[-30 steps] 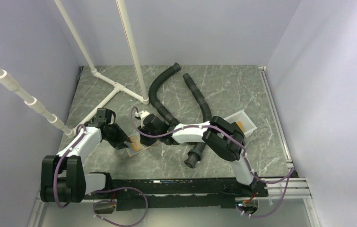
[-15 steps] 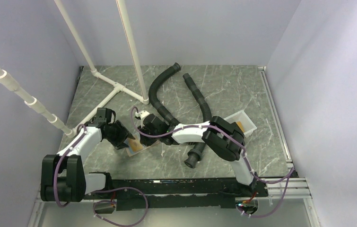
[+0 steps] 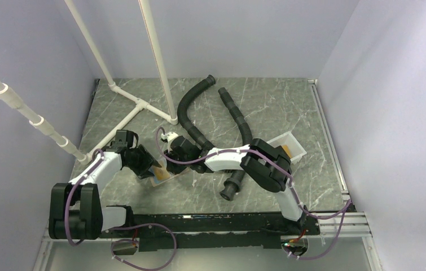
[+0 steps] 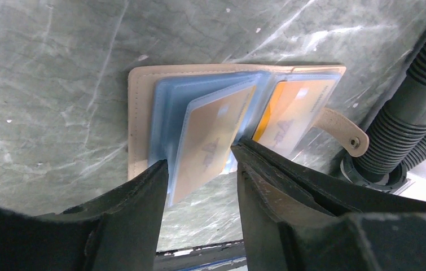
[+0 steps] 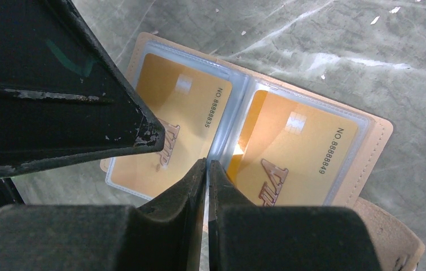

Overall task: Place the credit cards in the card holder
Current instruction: Insert the credit card into the card holder.

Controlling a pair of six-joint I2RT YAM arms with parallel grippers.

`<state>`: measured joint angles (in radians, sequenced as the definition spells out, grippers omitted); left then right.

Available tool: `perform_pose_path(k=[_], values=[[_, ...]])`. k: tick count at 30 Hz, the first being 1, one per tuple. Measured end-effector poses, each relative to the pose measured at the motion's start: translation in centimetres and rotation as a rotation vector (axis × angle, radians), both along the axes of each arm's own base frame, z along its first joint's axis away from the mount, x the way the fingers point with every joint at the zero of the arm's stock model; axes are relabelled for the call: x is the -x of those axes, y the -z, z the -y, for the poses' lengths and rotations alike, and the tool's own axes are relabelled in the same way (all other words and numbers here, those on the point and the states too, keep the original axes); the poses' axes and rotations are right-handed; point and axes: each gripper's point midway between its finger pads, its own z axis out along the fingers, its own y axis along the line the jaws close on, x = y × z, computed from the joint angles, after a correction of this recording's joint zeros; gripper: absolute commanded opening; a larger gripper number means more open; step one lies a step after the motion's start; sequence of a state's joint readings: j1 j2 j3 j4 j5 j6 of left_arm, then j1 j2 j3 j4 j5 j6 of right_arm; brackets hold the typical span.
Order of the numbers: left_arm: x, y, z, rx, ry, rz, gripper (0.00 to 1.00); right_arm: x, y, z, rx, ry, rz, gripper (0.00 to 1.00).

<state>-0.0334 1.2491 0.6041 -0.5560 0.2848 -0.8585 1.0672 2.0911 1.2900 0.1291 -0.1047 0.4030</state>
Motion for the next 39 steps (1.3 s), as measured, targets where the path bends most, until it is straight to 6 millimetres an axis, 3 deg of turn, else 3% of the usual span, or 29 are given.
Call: perform_pose_path(k=[6,10,27,33,39], values=[[-0.6,-1.5,0.1,0.009,0.002,0.075,0.52,0.0,0.0,0.0,-0.001,0.001,-0.001,0.09],[-1.3,-2.7,0.4,0.025,0.008,0.138,0.51,0.0,0.0,0.0,-0.004,0.007,-0.008,0.16],[-1.9,-2.8,1.6,0.094,0.043,0.14,0.62,-0.1,-1.1,1.3,0.006,0.02,-0.067,0.29],[-2.8,-4.1,2.6,0.122,0.079,0.191,0.65,-0.3,-2.2,3.0,0.013,0.053,-0.065,0.3],[-3.6,-4.7,3.9,0.146,0.126,0.217,0.66,-2.8,-5.2,6.0,0.003,0.147,-0.017,0.32]])
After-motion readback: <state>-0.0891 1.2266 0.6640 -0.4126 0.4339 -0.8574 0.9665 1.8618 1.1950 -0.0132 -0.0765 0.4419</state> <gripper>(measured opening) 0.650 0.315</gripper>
